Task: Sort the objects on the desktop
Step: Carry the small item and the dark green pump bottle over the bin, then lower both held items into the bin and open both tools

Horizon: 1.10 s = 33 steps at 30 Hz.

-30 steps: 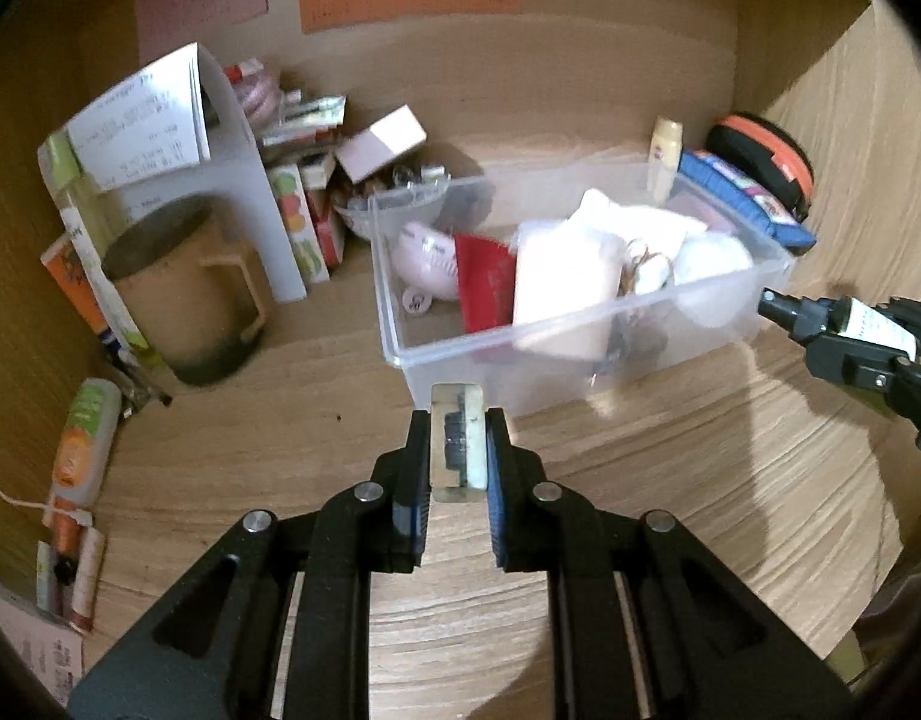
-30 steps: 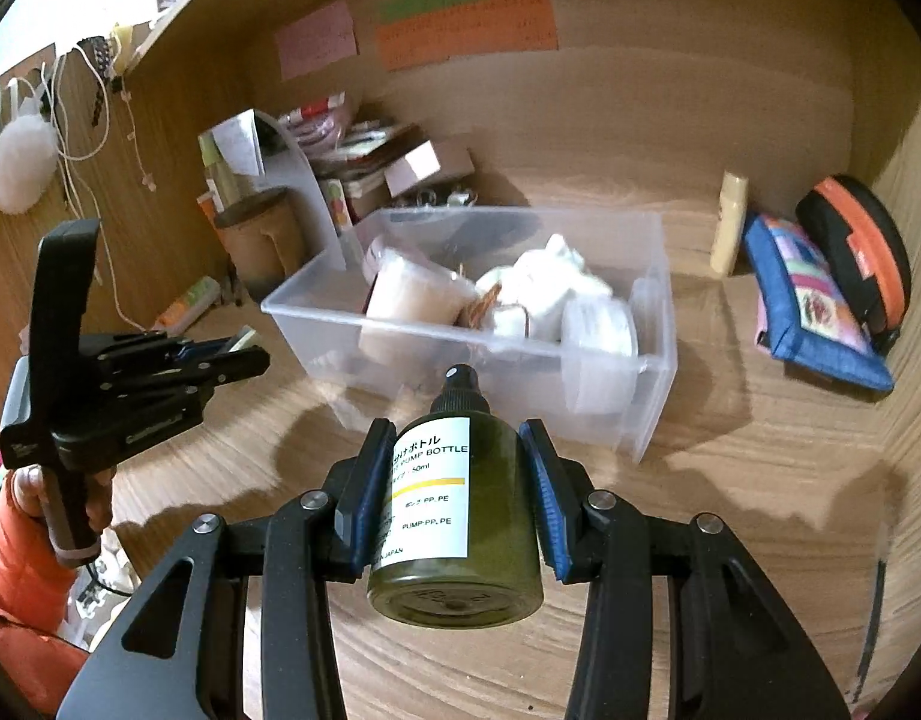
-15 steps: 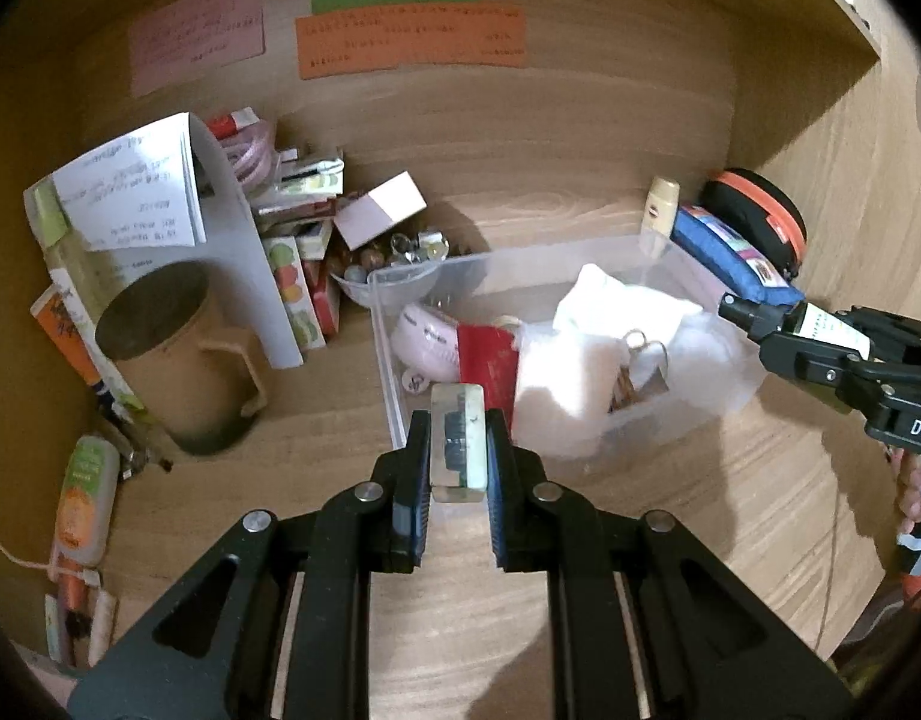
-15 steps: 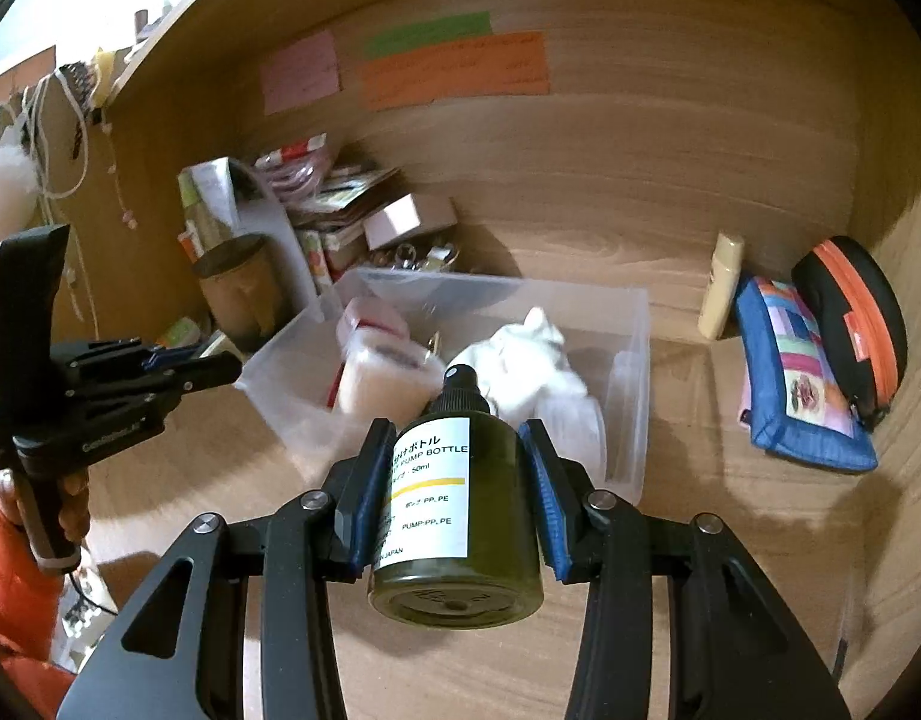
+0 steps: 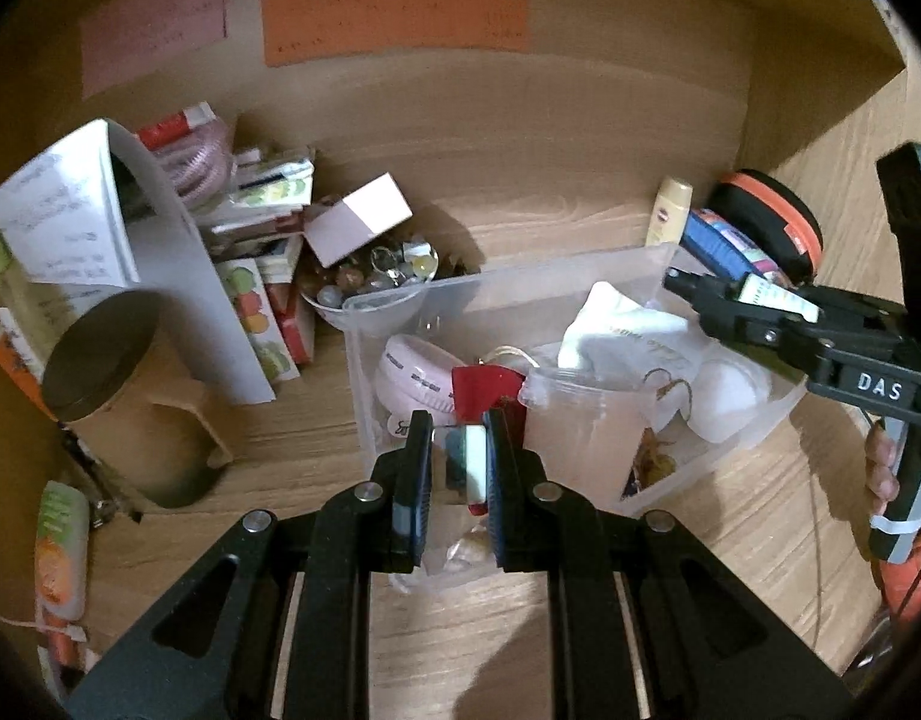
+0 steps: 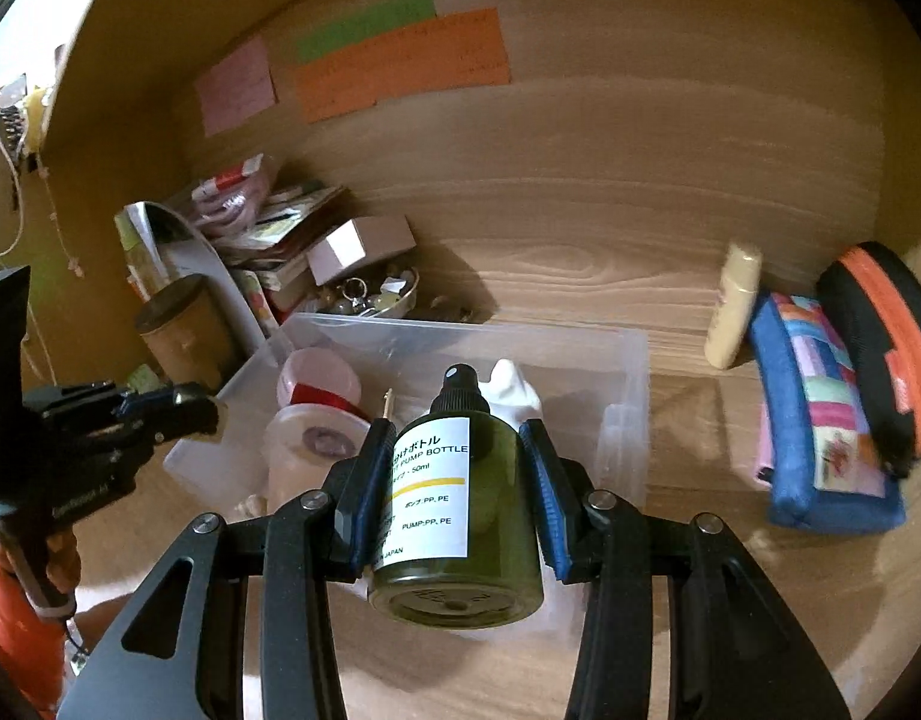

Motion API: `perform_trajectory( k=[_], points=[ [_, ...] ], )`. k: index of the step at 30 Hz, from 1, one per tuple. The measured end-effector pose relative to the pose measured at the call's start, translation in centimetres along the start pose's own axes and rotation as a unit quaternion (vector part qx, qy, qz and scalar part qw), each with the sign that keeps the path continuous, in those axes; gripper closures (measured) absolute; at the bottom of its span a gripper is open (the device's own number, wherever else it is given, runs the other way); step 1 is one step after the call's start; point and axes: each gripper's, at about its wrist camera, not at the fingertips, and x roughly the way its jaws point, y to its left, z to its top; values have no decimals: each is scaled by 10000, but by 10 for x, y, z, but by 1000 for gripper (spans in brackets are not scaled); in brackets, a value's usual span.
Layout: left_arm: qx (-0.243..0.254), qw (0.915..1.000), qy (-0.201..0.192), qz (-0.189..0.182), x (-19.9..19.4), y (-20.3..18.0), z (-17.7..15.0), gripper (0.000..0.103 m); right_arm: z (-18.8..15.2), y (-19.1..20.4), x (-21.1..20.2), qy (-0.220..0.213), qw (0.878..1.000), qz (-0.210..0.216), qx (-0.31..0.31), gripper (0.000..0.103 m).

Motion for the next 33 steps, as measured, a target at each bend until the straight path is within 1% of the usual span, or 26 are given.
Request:
perform_trajectory(
  k=[8, 13, 15, 18, 23, 29, 31, 33],
  points=[
    [-30, 9997, 237, -48, 27, 5, 1, 88, 10, 3, 42, 365, 9993, 49, -89, 64],
    [-36, 9995, 315, -73, 36, 8, 1, 88, 10, 3, 59, 521, 9986, 53, -119, 64],
    [-7, 9996, 287, -12, 37, 8, 1, 88, 10, 2, 63, 568, 9983, 17, -136, 64],
    [-32, 9997, 253, -16, 38, 9, 1, 88, 7, 0, 68, 622, 9979, -70, -170, 64],
    [3, 9998, 194, 58, 39, 7, 1, 87, 6, -2, 70, 658, 9976, -98, -178, 64],
    [6, 9998, 194, -21, 38, 5, 1, 79, 5, 3, 72, 728, 9968, -178, -292, 63],
    [12, 9998, 190, -33, 37, 4, 1, 76, 5, 2, 72, 740, 9968, -151, -246, 60],
    [28, 9999, 161, -43, 35, 3, 1, 69, 5, 2, 71, 758, 9968, -103, -211, 56]
  ],
)
